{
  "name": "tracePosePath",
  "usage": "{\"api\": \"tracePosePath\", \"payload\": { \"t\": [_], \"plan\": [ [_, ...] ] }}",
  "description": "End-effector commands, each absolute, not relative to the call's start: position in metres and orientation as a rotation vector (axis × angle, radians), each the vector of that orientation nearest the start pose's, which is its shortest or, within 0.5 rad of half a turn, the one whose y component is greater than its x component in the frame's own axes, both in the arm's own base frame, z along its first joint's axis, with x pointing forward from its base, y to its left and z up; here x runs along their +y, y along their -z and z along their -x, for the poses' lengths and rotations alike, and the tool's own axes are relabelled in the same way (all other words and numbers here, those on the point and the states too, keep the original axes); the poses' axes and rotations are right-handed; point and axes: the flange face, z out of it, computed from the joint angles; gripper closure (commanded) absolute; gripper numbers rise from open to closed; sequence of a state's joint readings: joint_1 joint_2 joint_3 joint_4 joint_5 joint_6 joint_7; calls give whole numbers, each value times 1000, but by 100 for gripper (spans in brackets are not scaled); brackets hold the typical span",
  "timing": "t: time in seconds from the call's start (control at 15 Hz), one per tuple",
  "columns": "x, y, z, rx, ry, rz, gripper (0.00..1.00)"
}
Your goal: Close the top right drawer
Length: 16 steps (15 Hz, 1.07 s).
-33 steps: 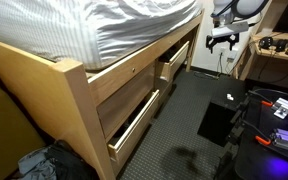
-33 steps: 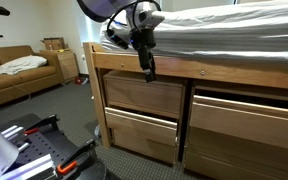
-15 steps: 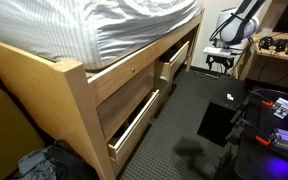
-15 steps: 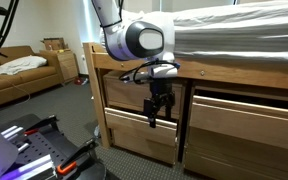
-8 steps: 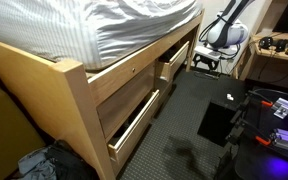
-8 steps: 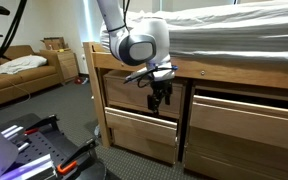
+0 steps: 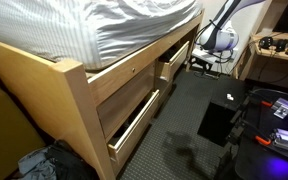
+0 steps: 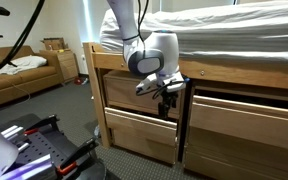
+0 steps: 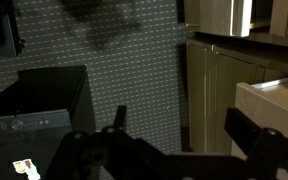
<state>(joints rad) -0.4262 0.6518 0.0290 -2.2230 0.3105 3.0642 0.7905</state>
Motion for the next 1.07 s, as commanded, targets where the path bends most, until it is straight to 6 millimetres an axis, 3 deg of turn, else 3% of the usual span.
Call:
{"api": "tracePosePath", "payload": {
  "t": [0.0, 0.13, 0.2, 0.33, 0.6, 0.67, 0.8, 0.87, 1.0],
  "plan": [
    [-232, -91, -491, 2059, 261, 2235, 0],
    [-273, -84, -489, 2092, 222, 2190, 0],
    [-307, -89, -480, 2131, 197, 2106, 0],
    [-347, -96, -465, 2240, 215, 1952, 0],
    [-459, -118, -409, 2419, 263, 1613, 0],
    [-423, -114, -423, 2381, 252, 1719, 0],
    [-461, -124, -401, 2429, 275, 1636, 0],
    [-467, -125, -398, 2435, 275, 1623, 0],
    [-477, -138, -374, 2317, 269, 1665, 0]
  ]
}}
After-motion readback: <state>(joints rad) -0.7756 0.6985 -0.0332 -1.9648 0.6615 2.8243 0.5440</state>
